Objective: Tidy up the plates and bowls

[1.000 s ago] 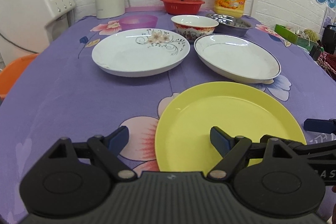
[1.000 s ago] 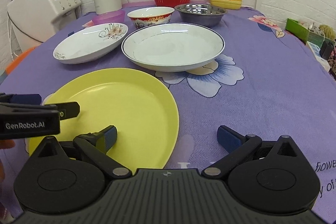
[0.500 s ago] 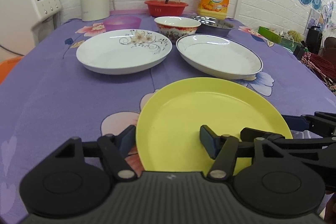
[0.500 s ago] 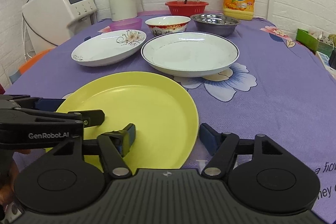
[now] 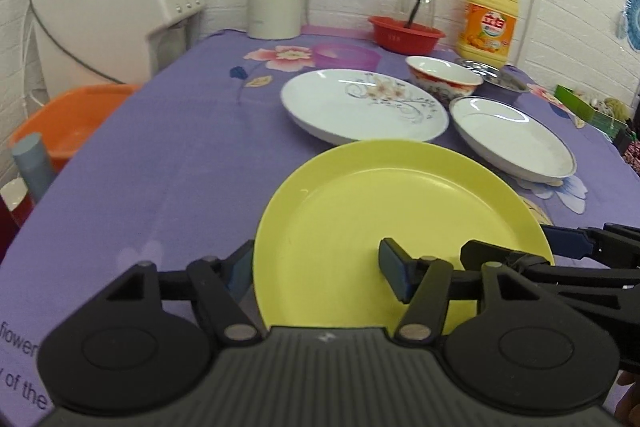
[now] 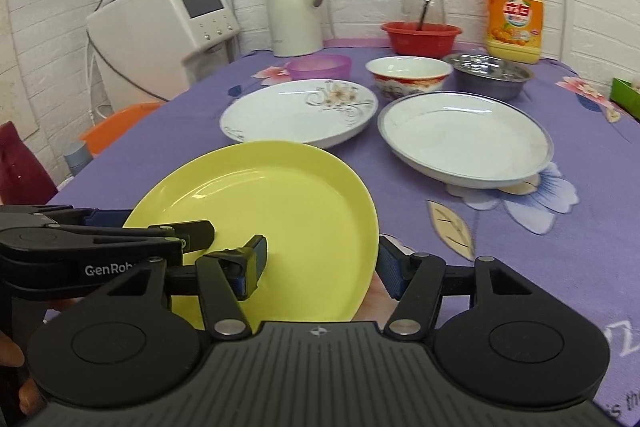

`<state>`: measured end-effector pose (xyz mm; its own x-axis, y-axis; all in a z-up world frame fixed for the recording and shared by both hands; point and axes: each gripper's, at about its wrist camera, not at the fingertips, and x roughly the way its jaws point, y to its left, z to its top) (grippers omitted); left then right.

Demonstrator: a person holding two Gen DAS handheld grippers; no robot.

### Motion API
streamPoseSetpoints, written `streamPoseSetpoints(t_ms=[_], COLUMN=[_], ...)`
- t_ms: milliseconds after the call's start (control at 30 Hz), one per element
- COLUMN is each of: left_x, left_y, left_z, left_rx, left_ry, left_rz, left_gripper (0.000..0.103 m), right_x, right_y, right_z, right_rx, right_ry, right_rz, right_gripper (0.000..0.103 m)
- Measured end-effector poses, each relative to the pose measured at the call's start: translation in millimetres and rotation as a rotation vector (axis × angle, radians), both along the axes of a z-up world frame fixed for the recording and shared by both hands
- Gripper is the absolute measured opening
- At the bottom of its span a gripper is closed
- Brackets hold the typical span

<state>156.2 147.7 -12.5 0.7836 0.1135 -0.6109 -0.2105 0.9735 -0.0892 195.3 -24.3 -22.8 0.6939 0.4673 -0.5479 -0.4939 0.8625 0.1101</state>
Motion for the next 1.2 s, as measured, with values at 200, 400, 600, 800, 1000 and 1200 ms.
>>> streamPoseSetpoints(t_ms=[200, 400, 600, 800, 1000, 1200], left_x=[3.8, 11.0, 16.9, 48.6, 72.6, 103.6], left_y=[22.0, 19.1, 39.8, 65.8, 87.8, 107.1], left_z=[-9.1, -16.0, 5.2, 39.9, 41.2, 31.4], left_rx=[-0.021, 0.018, -0.057, -0.059, -0.045, -0.052], left_ry=[0.011, -0.008, -0.064, -0.153, -0.142, -0.092], left_rz=[0.040, 0.034, -0.004, 0.049, 0.098, 0.108], left_gripper=[0.061, 0.061, 0.083, 0.088, 0.089, 0.089], right_x=[7.1, 15.1, 26.4, 84.7, 168.6, 209.8], right_y=[30.6, 33.4, 9.5, 11.0, 33.7, 51.1], right_z=[-3.6, -14.3, 11.1, 54.5, 43.0, 21.8], right_rx=[-0.010, -0.036, -0.003, -0.006, -0.018, -0.075], right_ry=[0.009, 0.028, 0.016, -0.112, -0.030, 0.062], right_rz=[0.054, 0.042, 0.051, 0.061, 0.105, 0.109], right_gripper=[0.099, 0.098, 0.103, 0.103, 0.103, 0.103])
